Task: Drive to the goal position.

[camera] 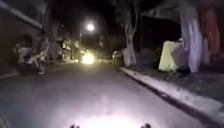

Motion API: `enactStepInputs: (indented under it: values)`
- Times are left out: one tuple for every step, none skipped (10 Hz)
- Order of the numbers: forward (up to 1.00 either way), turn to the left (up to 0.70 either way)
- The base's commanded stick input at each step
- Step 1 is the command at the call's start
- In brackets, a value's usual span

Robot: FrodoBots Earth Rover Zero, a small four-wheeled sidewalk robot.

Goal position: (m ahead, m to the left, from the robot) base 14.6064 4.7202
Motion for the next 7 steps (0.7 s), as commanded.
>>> enactStepInputs:
  values:
    - [0.70, 0.00]
    - [0.70, 0.00]
    - [0.70, 0.00]
    - [0.70, 0.00]
    - [0.70, 0.18]
    - [0.70, 0.35]
    - [0.70, 0.35]
